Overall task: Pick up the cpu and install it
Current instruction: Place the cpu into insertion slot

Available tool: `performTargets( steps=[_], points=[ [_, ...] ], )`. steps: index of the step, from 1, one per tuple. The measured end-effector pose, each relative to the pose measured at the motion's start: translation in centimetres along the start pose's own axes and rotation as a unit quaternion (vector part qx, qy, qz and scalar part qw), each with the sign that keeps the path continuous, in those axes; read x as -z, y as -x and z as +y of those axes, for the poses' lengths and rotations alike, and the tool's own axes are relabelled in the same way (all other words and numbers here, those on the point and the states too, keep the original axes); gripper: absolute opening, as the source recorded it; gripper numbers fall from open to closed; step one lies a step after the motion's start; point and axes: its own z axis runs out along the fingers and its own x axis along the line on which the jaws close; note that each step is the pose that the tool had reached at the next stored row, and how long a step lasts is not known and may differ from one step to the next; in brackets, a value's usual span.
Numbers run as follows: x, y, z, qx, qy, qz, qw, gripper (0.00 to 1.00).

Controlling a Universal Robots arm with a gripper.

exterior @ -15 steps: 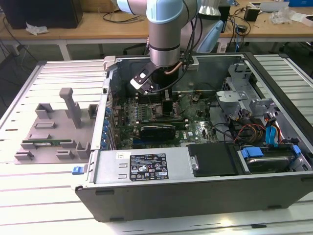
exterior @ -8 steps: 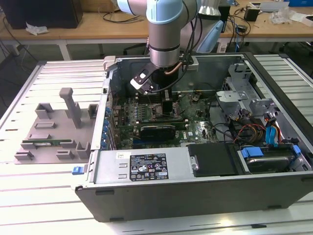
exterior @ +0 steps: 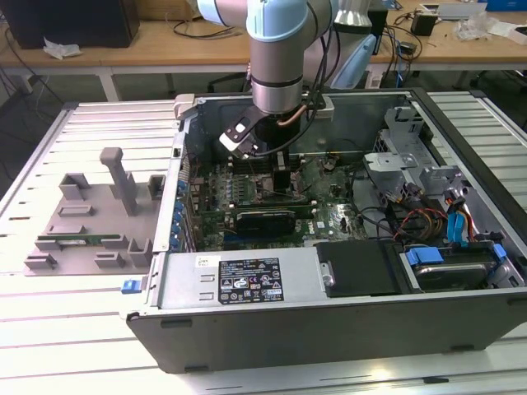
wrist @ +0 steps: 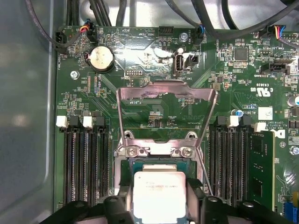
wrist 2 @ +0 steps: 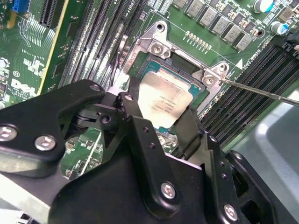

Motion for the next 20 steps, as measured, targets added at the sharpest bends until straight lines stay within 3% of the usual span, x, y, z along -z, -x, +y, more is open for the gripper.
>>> performTargets(
  steps=[1, 13, 15, 16, 20],
  points=[
    [0.0, 0.0, 0.0, 0.0, 0.0, 0.0, 1.0, 0.54],
    [-0.1, 0.0, 0.1, 0.0, 0.0, -0.0003, 1.0, 0.54],
    [-0.13, -0.01, 0.11, 0.0, 0.0001, 0.0, 1.0, 0.55],
    [-0.12, -0.01, 0.1, 0.0, 0.0001, -0.0002, 1.0, 0.61],
    [0.08, 0.0, 0.11, 0.0, 0.0001, -0.0002, 1.0, 0.61]
  ],
)
